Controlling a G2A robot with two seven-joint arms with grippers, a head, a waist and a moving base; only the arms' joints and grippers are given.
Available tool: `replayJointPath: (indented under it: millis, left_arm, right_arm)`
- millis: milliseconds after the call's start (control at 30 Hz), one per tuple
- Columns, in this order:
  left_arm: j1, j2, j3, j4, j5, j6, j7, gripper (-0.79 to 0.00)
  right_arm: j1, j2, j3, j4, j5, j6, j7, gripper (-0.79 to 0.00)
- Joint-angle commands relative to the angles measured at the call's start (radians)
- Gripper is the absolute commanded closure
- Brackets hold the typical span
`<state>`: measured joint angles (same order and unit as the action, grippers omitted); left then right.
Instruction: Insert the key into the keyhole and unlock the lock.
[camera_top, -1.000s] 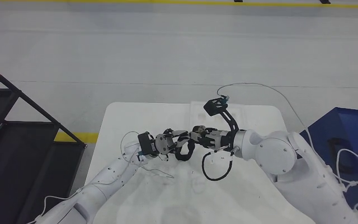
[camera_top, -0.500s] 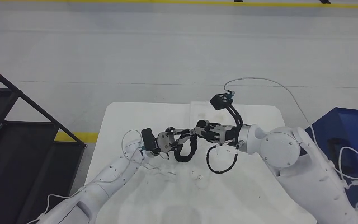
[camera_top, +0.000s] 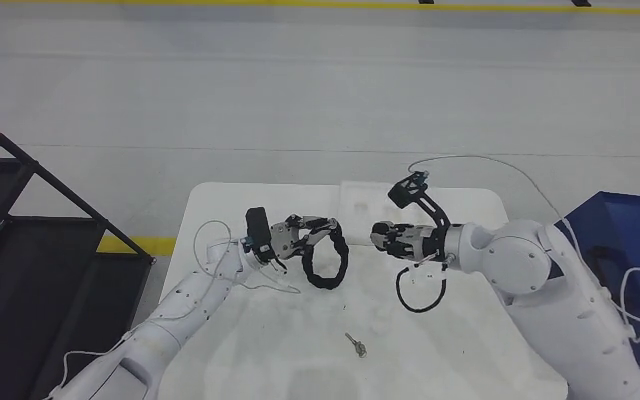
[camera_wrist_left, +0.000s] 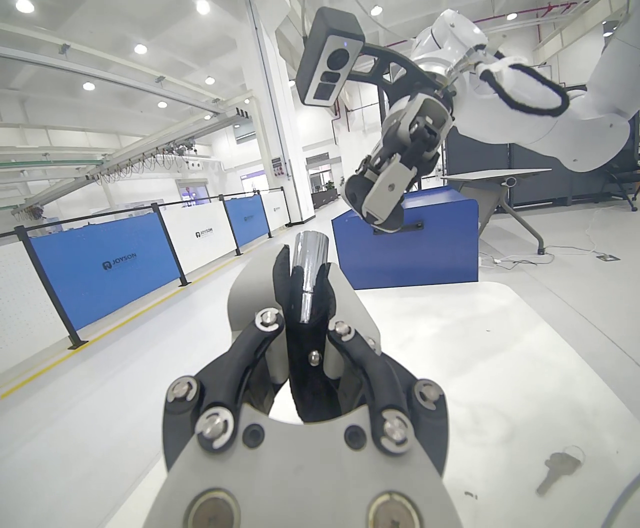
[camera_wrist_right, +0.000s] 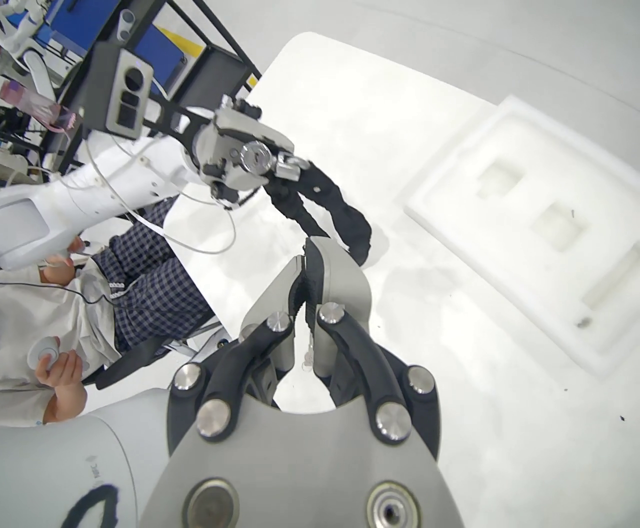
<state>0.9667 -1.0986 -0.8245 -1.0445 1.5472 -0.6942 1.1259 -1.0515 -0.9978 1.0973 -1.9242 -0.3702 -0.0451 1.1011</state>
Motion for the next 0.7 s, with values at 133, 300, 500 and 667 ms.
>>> replayJointPath:
  millis: [133,300,500,667]
  left_arm:
    - [0.034,0.035,-0.042,-0.058,-0.018,-0.070,-0.070,0.000]
    - [0.054,0.061,-0.075,-0.102,-0.043,-0.108,-0.108,0.000]
    - [0.067,0.081,-0.067,-0.120,-0.063,-0.170,-0.170,0.000]
    - [0.059,0.085,-0.046,-0.102,-0.080,-0.194,-0.194,0.000]
  right_arm:
    - [0.000,0.009,-0.035,0.024,-0.043,-0.085,0.152,0.000]
    - [0.013,0.007,-0.097,0.064,-0.027,-0.120,0.244,0.000]
    - [0.024,0.002,-0.156,0.106,-0.073,-0.111,0.280,0.000]
    - [0.041,-0.004,-0.210,0.089,-0.086,-0.120,0.320,0.000]
